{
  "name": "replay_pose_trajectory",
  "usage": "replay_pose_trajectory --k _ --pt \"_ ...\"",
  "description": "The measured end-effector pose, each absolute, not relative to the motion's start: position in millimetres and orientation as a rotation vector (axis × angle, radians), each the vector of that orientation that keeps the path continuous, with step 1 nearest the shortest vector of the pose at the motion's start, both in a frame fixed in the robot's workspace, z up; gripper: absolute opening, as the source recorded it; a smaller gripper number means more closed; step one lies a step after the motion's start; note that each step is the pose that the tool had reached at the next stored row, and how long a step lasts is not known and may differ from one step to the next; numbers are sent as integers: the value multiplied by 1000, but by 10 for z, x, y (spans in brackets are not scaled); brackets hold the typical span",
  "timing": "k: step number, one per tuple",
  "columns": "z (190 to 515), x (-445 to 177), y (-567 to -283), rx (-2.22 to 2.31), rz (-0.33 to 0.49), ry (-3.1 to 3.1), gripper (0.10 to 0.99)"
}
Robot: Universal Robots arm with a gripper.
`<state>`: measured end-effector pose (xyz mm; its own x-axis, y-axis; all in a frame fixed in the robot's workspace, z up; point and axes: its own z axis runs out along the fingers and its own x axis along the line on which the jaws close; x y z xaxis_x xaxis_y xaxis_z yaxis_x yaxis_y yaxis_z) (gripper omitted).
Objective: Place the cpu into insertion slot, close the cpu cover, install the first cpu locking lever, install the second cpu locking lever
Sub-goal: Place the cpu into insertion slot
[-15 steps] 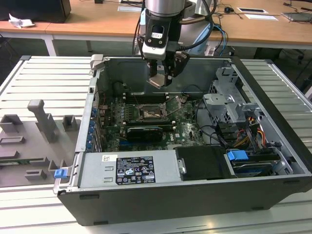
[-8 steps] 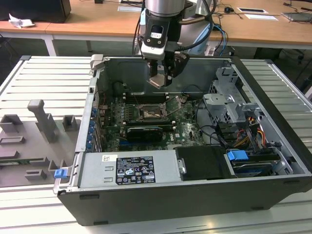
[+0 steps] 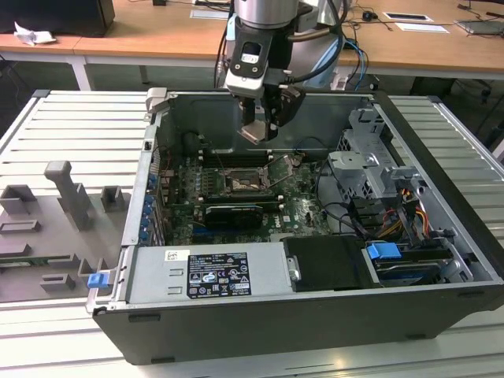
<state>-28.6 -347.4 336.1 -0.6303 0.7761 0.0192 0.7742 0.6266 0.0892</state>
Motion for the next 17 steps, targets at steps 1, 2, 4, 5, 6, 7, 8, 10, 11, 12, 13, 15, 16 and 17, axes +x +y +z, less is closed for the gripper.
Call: replay_pose_trajectory --k 1,2,4,5,6,7,8,10,11,12,13,15,16,17 --pt "3357 -286 -3474 1341 139 2814 529" --pt "3354 -286 -3474 1341 139 2814 529" --pt "3353 -286 -3474 1342 139 2814 529" --pt "3353 -286 -3474 1343 139 2813 529" --pt "3353 -286 -3474 1344 139 2813 529" --pt "3353 -286 -3474 1346 139 2812 529" --pt "3353 -286 -3474 1348 139 2811 529" --pt "3352 -286 -3474 1351 139 2809 529" --pt "3352 -286 -3474 1354 139 2808 529" --pt "3352 -286 -3474 1357 139 2806 529" --pt "3352 -286 -3474 1362 139 2804 529" --pt "3351 -286 -3474 1378 138 2795 529" --pt "3351 -286 -3474 1383 138 2792 529" --pt "3351 -286 -3474 1388 138 2790 529"
